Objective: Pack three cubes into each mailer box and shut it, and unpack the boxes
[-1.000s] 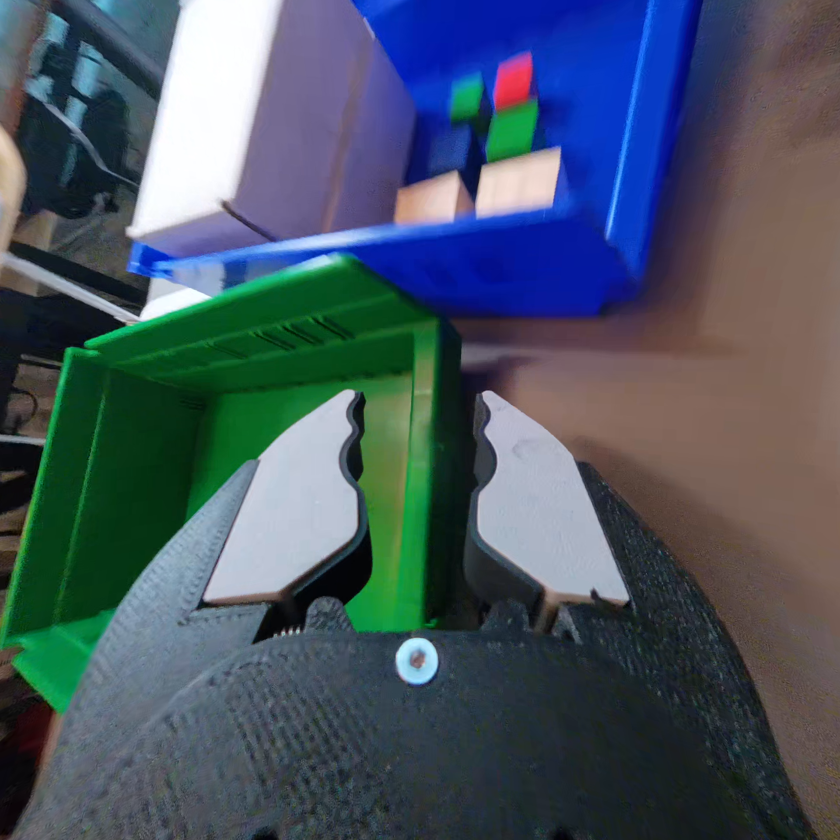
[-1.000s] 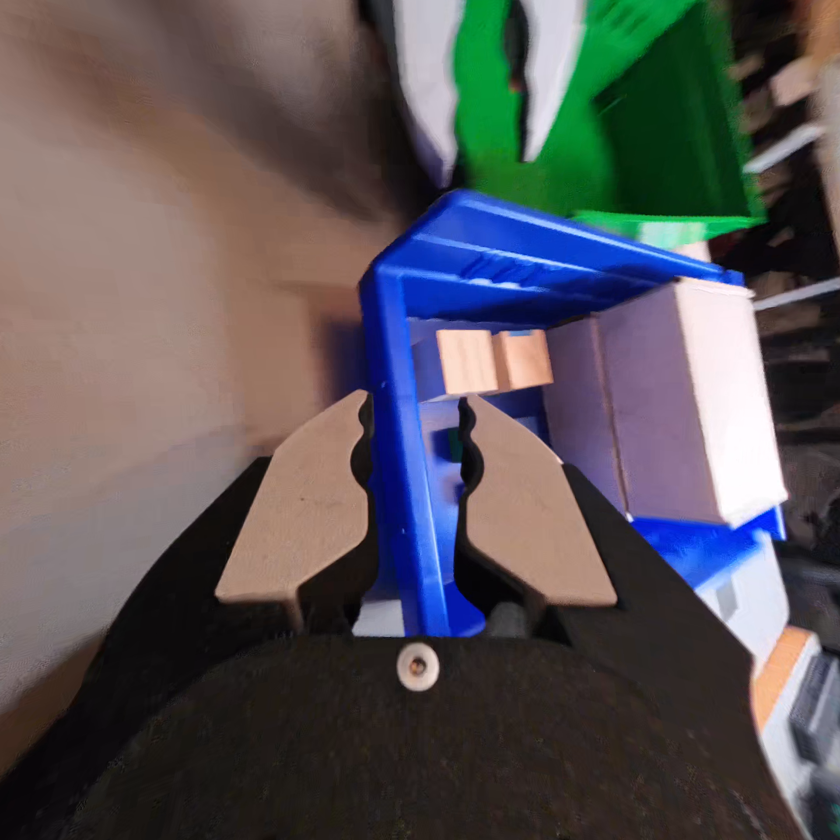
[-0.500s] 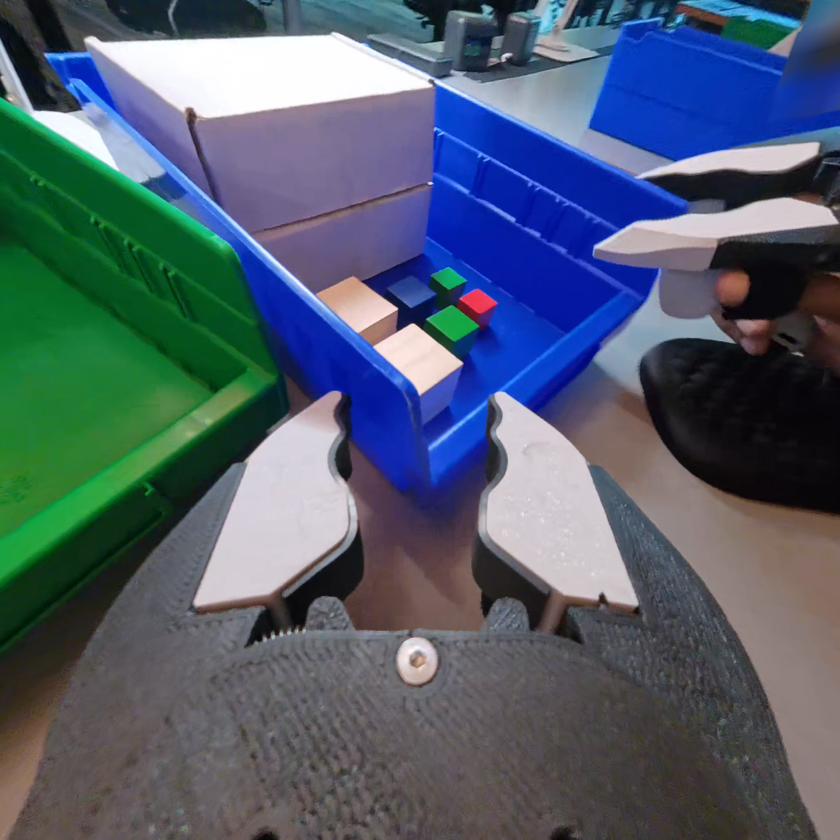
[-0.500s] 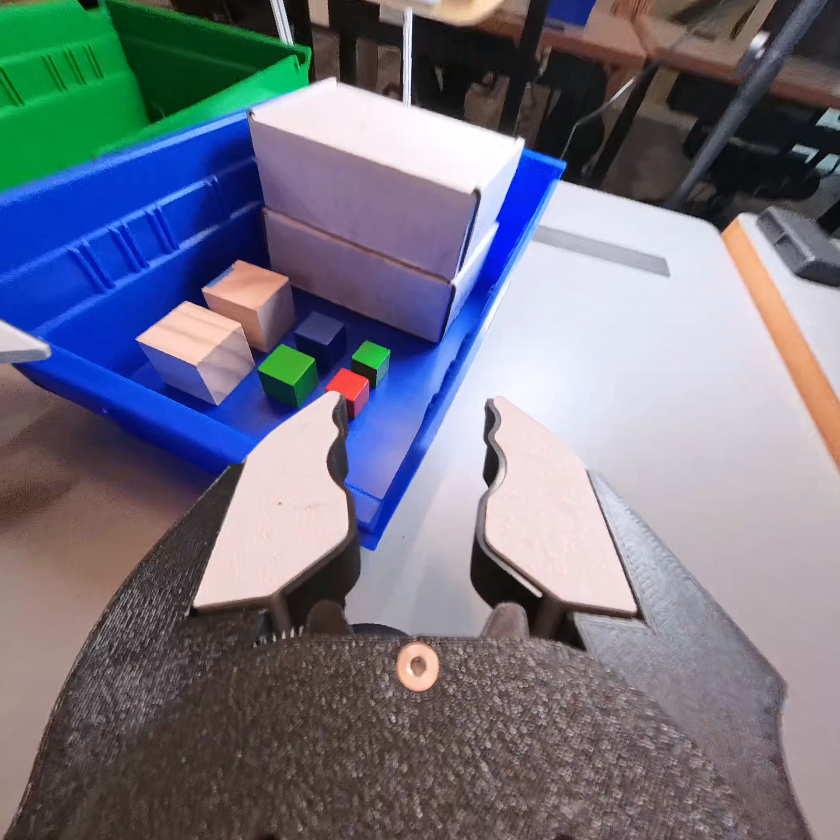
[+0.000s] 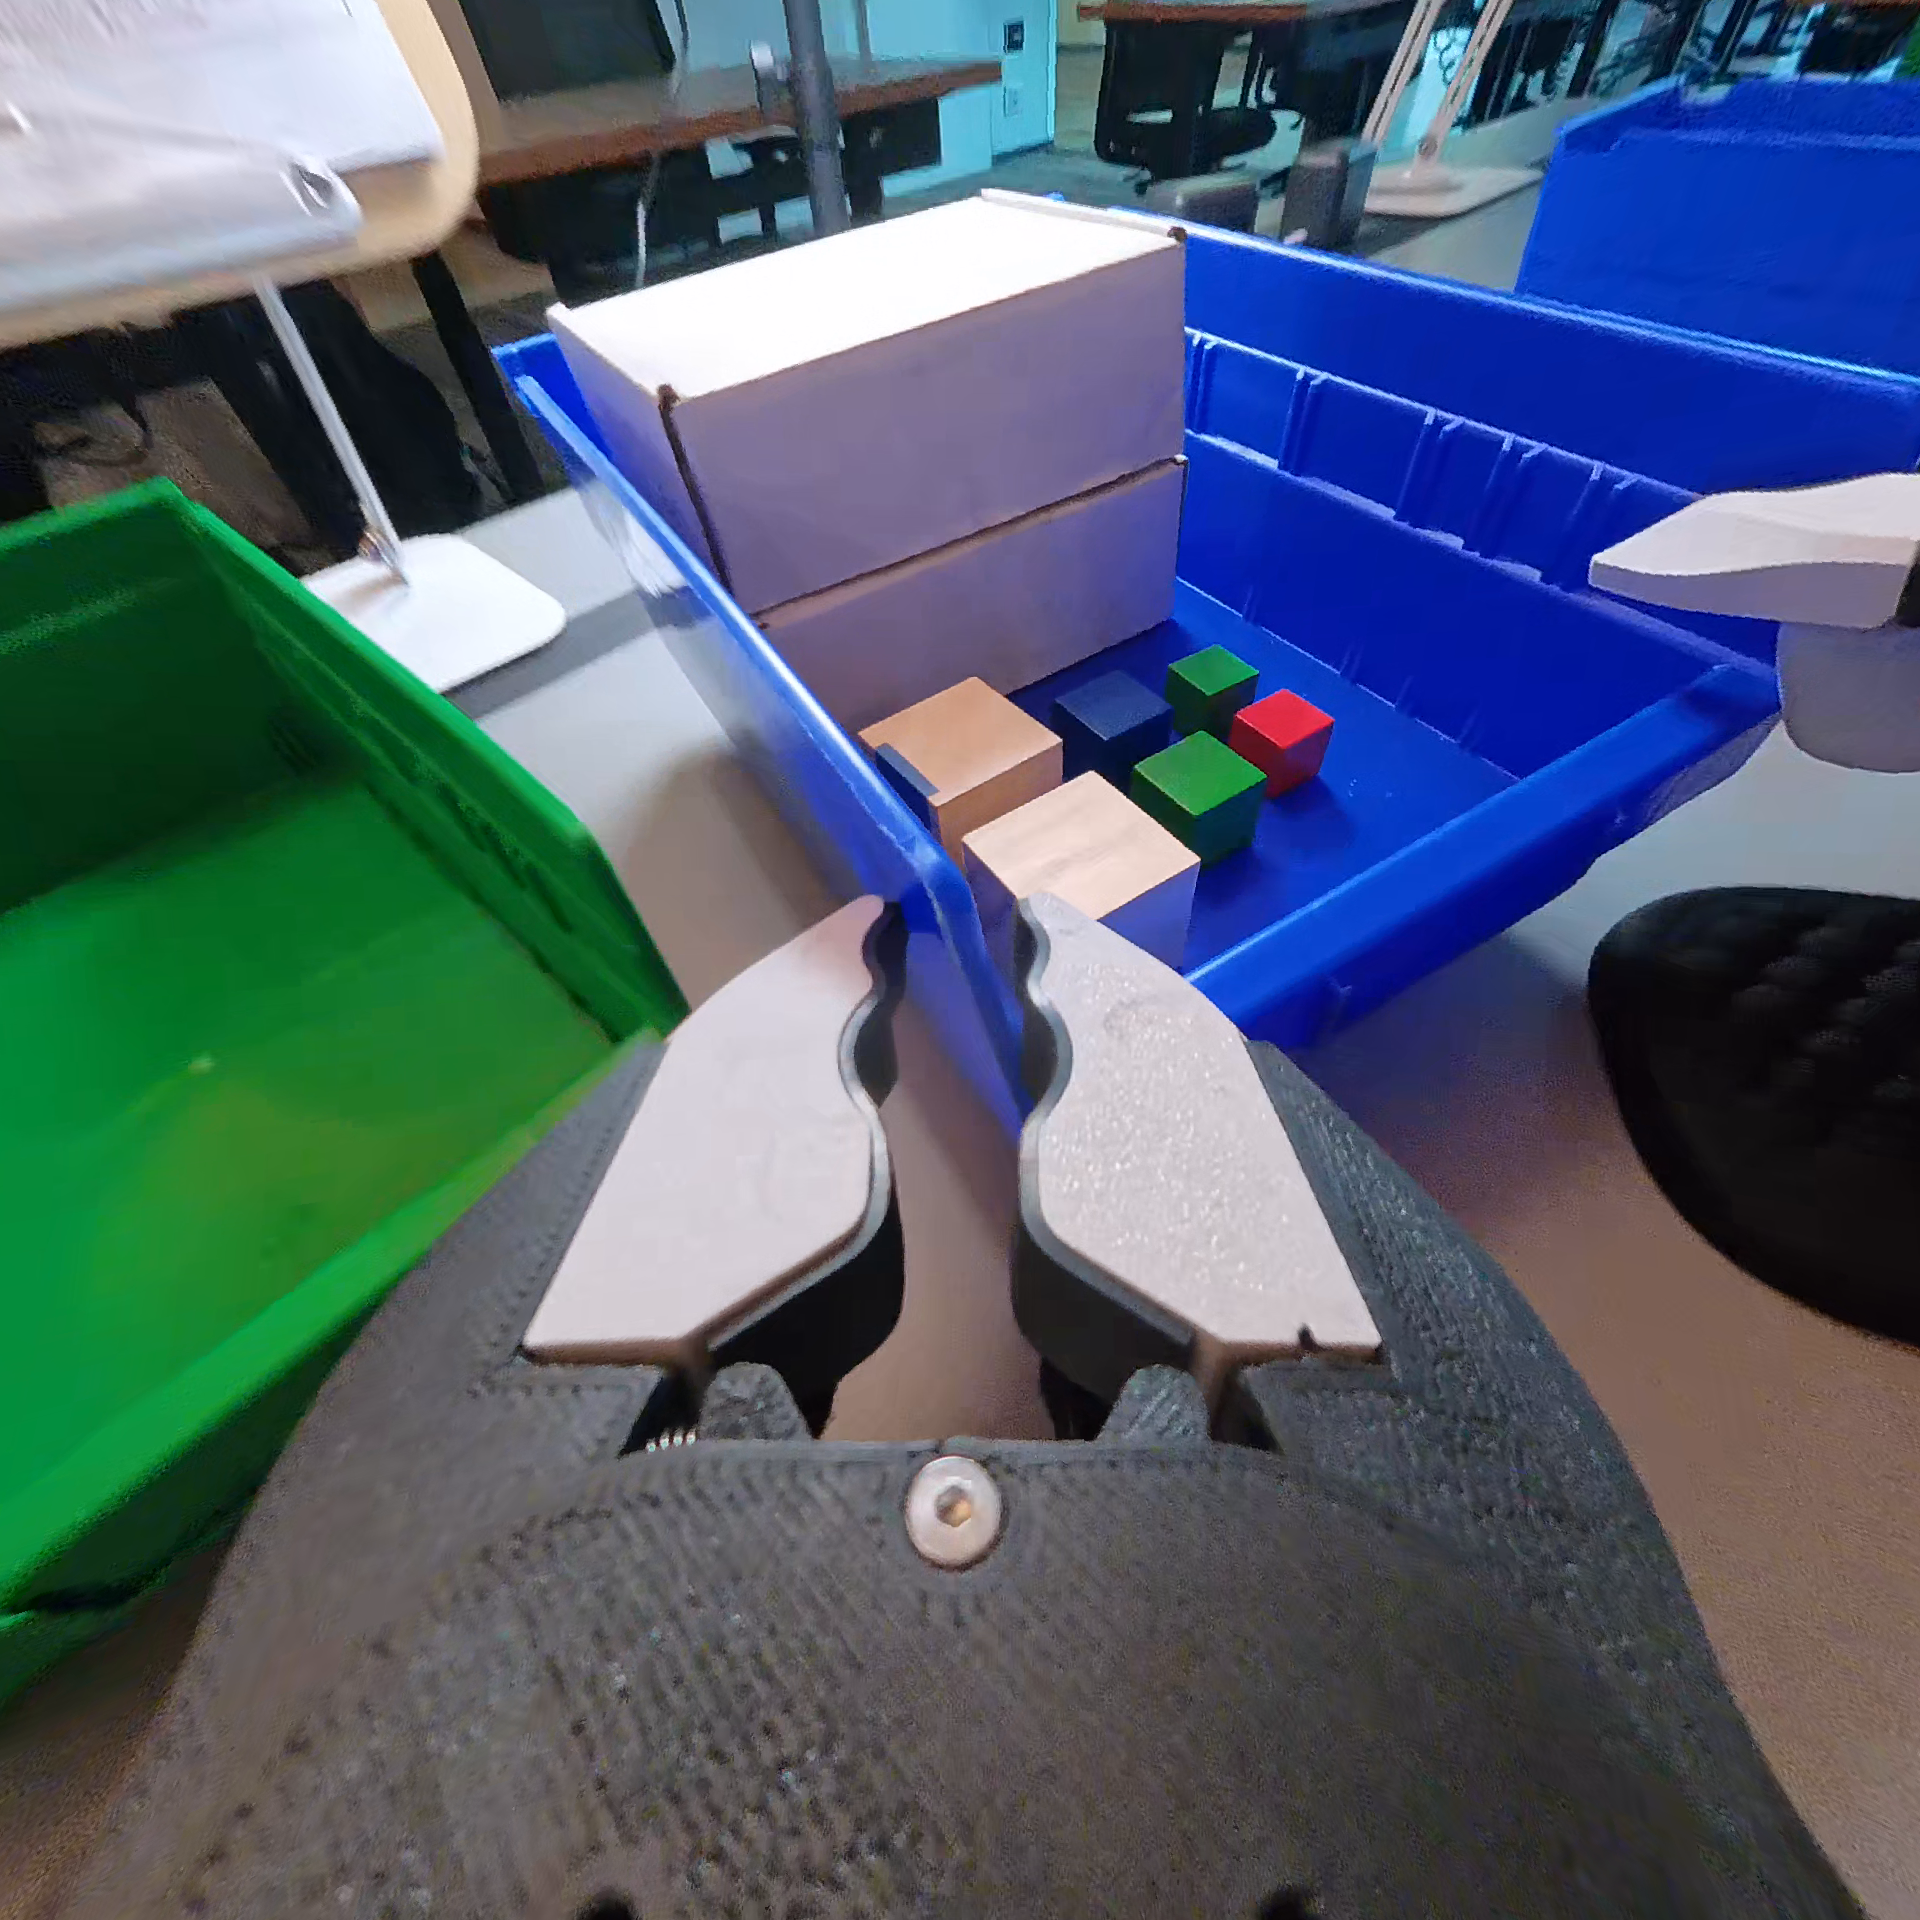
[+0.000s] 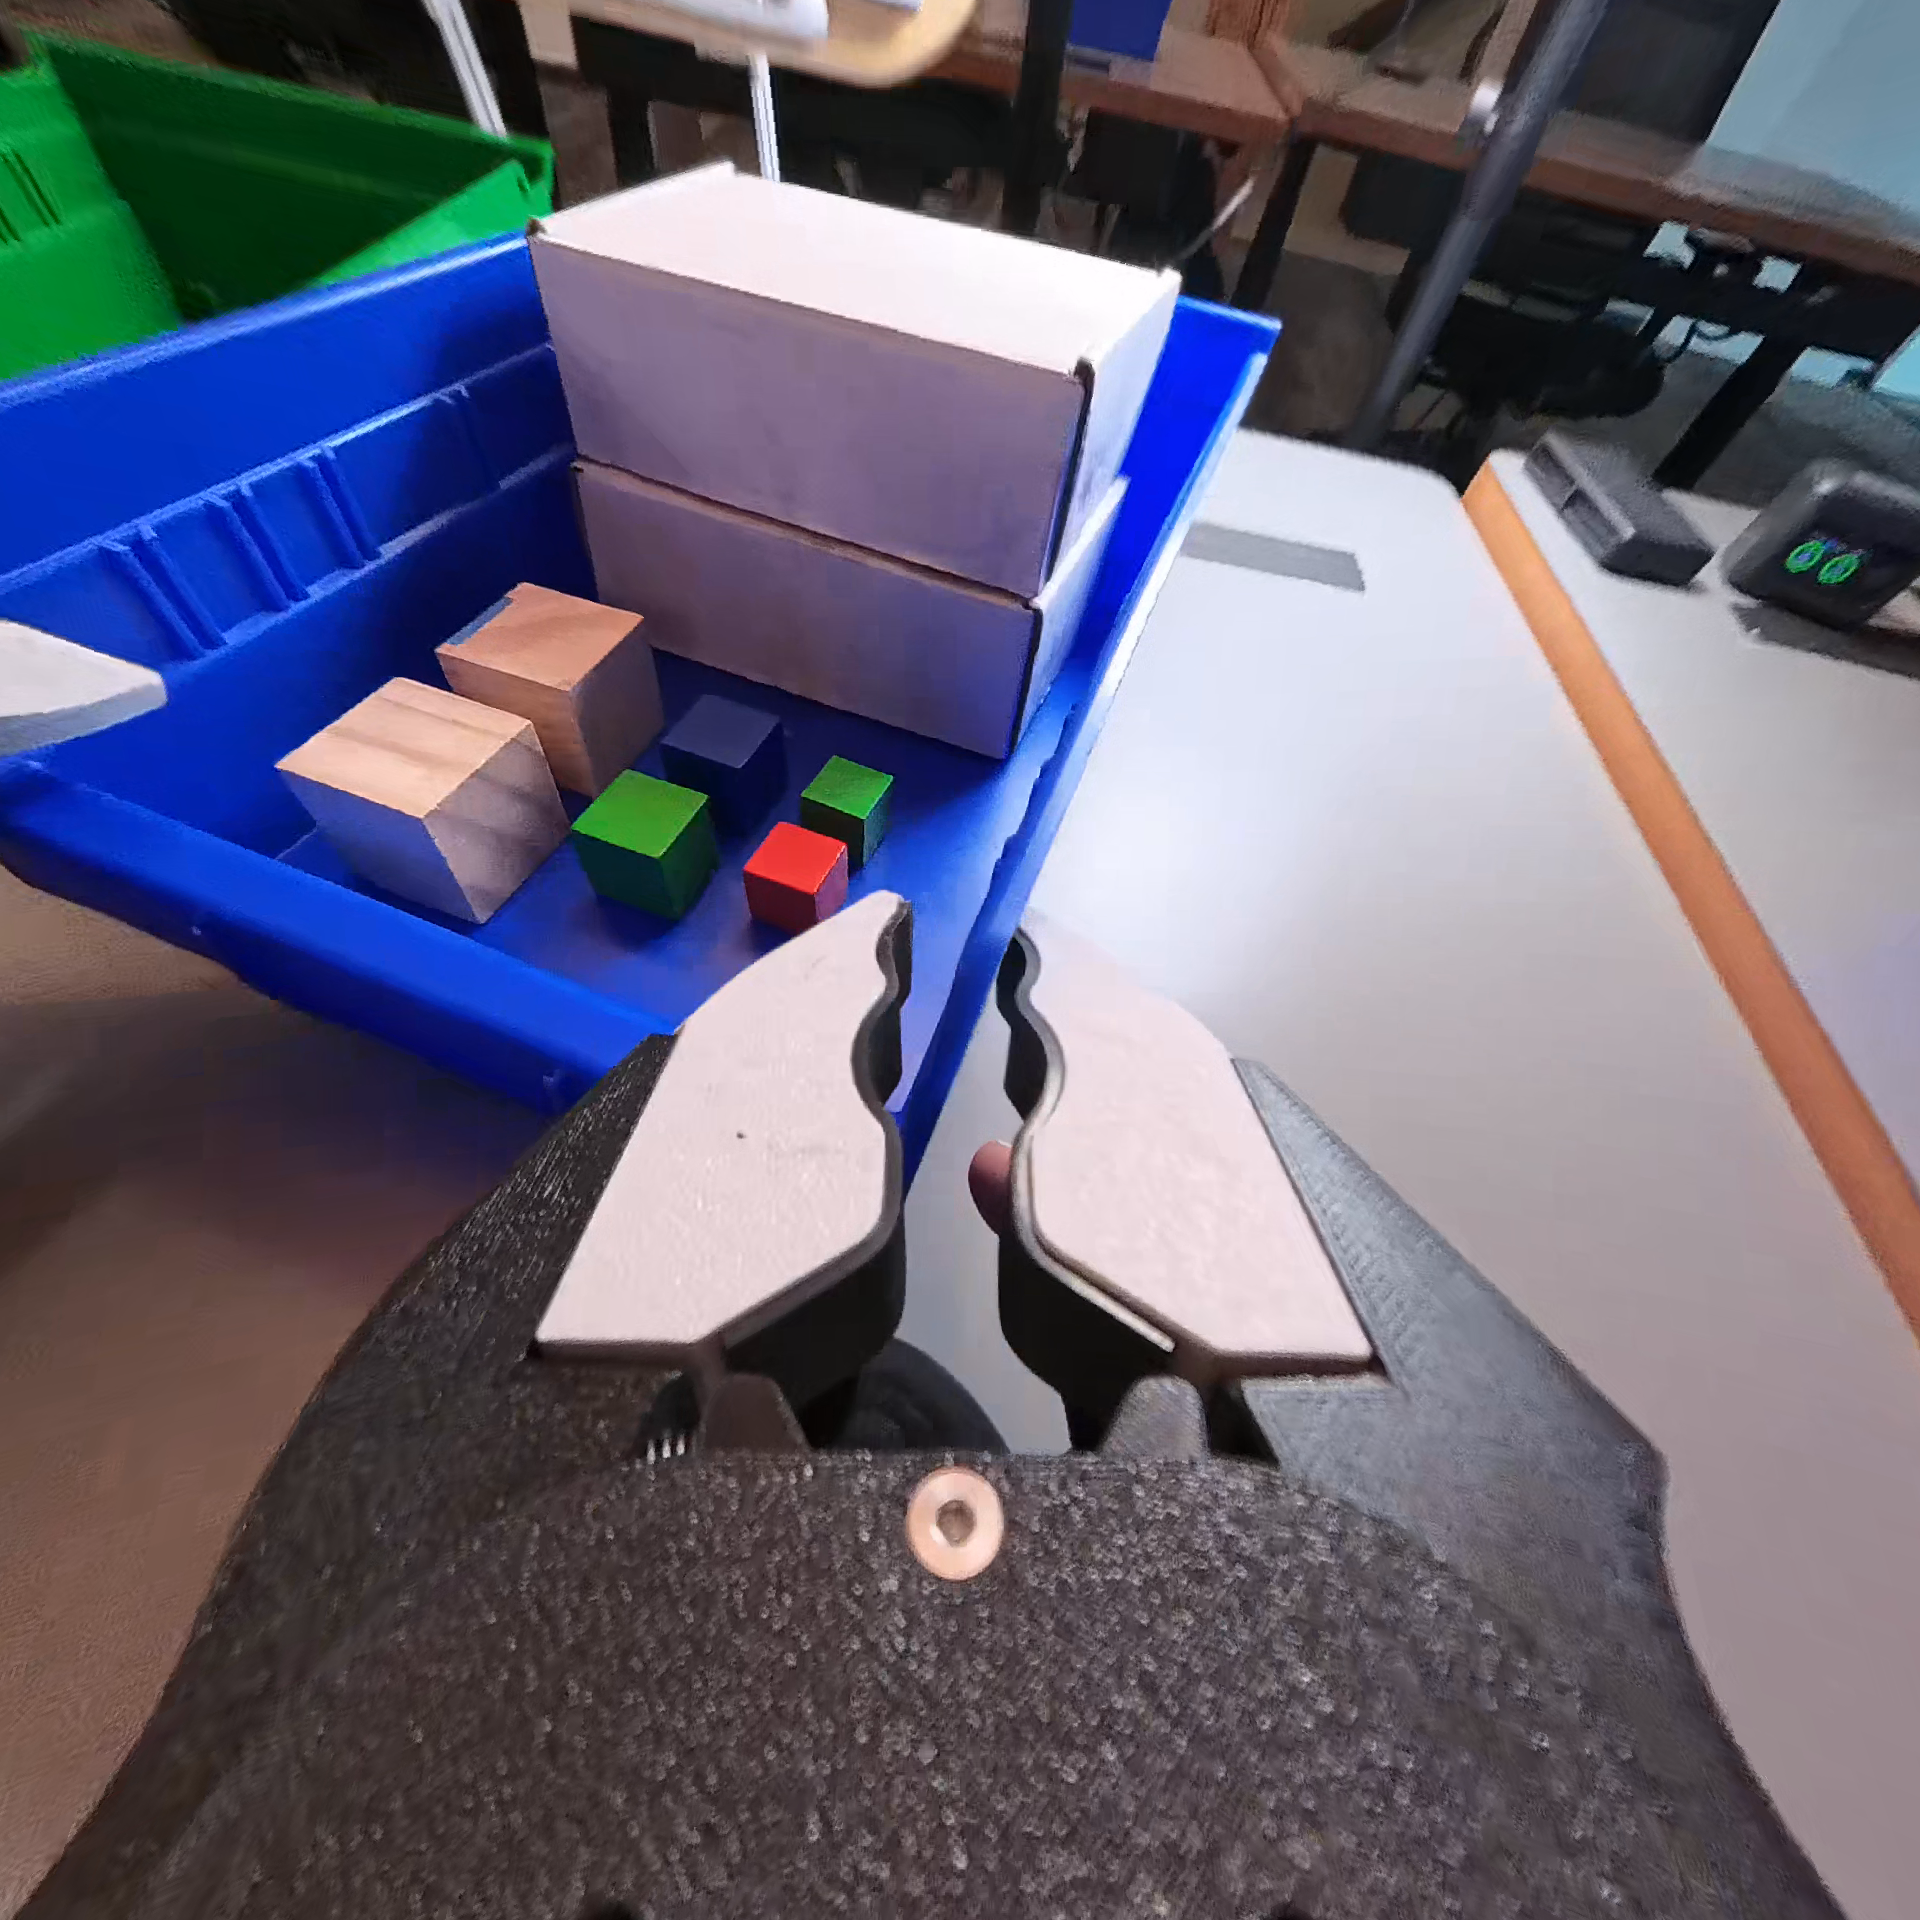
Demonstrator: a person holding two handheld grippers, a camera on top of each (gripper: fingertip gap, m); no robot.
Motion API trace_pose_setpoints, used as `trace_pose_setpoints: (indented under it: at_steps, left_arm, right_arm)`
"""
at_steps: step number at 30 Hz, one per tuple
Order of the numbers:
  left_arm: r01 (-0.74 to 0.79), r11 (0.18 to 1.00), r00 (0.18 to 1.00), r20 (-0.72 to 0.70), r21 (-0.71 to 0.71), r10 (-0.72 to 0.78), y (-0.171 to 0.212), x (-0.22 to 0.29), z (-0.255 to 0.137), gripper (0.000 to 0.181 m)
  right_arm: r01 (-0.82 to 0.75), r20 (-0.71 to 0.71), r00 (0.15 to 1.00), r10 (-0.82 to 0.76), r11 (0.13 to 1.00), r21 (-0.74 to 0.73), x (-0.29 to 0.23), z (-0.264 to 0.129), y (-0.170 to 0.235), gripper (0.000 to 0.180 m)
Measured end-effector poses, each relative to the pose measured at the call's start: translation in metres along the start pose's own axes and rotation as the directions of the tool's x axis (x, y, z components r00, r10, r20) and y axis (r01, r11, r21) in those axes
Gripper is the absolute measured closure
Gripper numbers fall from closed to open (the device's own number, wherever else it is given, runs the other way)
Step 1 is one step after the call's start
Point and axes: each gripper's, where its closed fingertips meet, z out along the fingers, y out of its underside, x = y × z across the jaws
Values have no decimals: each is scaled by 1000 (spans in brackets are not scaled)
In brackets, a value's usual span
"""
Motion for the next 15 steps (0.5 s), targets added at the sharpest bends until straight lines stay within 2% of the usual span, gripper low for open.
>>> trace_pose_setpoints:
  at_steps: [3, 8, 15]
  left_arm:
    - [-31, 999, 999, 29, 29, 30, -33, -7, -25, 163]
    - [-75, 996, 992, 105, 46, 70, -73, -40, -87, 164]
    - [-73, 995, 927, 373, 65, 44, -74, -119, -198, 170]
  right_arm:
    - [29, 17, 999, -30, 999, 42, -8, -18, -31, 162]
    - [58, 122, 990, -76, 988, 141, -48, -38, -97, 160]
    - [64, 324, 935, -142, 969, 239, -162, -29, -156, 159]
